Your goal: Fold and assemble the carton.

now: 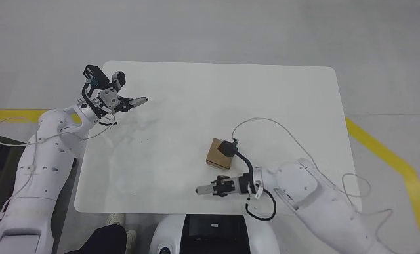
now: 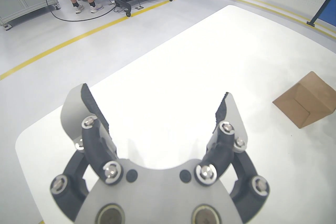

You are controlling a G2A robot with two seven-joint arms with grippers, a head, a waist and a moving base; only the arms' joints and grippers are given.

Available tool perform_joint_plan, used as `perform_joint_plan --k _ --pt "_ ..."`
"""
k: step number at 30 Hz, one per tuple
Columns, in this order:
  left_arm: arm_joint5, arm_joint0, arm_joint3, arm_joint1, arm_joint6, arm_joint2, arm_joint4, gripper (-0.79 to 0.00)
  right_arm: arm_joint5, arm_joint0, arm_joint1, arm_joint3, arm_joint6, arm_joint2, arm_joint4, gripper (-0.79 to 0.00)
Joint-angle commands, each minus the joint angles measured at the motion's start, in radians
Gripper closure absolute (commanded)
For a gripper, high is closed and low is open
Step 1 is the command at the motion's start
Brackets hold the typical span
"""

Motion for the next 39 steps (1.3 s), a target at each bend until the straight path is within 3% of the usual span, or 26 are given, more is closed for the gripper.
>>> perform_joint_plan --k 1,7,17,21,28,39 --pt "0.000 0.000 0.000 0.000 0.000 0.000 0.000 -0.785 0.014 -0.001 0.003 0.007 -0.005 0.011 -0.014 -0.785" --pt "0.000 0.000 0.000 0.000 0.000 0.000 0.000 -0.785 0.055 -0.001 0.018 0.007 -0.011 0.064 -0.101 -0.785" --pt "0.000 0.000 0.000 0.000 0.000 0.000 0.000 -0.785 -0.034 0.009 0.024 0.048 -0.091 0.101 -0.204 -0.785" --pt "0.000 0.000 0.000 0.000 0.000 0.000 0.000 -0.785 -0.128 0.008 0.032 0.020 -0.115 0.107 -0.338 -0.785" --pt "0.000 0.000 0.000 0.000 0.000 0.000 0.000 -0.785 -0.240 -0.084 0.057 -0.117 -0.166 0.143 -0.601 -0.785" --pt "0.000 0.000 0.000 0.000 0.000 0.000 0.000 -0.785 -0.351 -0.103 0.062 -0.127 -0.257 0.113 -0.907 -0.785"
